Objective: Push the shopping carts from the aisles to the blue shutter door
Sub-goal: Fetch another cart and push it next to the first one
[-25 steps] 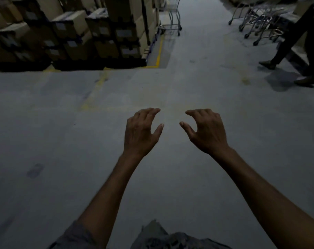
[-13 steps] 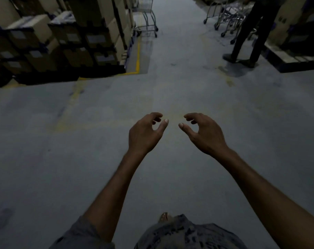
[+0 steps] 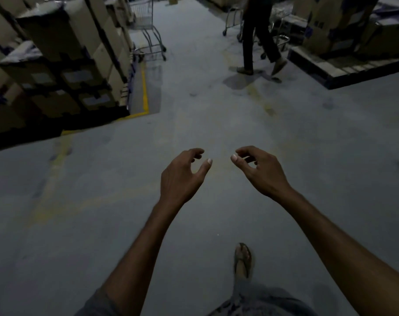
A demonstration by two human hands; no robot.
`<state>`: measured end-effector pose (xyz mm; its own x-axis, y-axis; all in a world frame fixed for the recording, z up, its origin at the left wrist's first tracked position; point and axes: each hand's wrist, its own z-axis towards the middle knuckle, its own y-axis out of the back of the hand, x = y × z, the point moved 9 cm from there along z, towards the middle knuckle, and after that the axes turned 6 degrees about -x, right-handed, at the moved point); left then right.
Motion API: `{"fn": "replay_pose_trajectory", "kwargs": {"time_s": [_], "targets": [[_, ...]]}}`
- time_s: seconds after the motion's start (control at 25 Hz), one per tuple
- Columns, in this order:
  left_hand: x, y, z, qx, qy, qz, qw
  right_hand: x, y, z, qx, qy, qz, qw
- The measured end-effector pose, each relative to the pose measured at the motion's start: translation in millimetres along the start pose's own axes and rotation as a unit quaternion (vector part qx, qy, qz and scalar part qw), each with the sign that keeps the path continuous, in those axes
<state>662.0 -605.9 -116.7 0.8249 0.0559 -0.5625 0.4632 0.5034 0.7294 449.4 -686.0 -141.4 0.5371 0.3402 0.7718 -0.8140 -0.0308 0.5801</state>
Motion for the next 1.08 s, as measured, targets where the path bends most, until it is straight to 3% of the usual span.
{"fn": "replay_pose_trajectory", "kwargs": {"time_s": [0.2,0.44,0.6,0.8,0.96,1.08], "targets": [[0,-53,118,-0.015,-0.025,0.020,0.999,-41,4,121,0.006,0.017,0.054,0.998],[11,-105,246,-0.019,0.041,-0.044,0.998,-38,16,247,0.046,0.094,0.086,0.991],[22,-145,319,0.005,0.043,-0.048,0.998,-43,3,325,0.044,0.122,0.074,0.989],[26,-176,421,-0.007,-0.025,-0.040,0.999,-89,-40,434,0.033,0.116,-0.015,0.993],[29,-198,521,-0.062,-0.148,0.046,0.986,-118,-76,533,0.007,0.119,-0.123,0.985],[43,-220,595,-0.060,-0.174,0.062,0.981,-119,-89,604,-0.017,0.129,-0.174,0.976]]}}
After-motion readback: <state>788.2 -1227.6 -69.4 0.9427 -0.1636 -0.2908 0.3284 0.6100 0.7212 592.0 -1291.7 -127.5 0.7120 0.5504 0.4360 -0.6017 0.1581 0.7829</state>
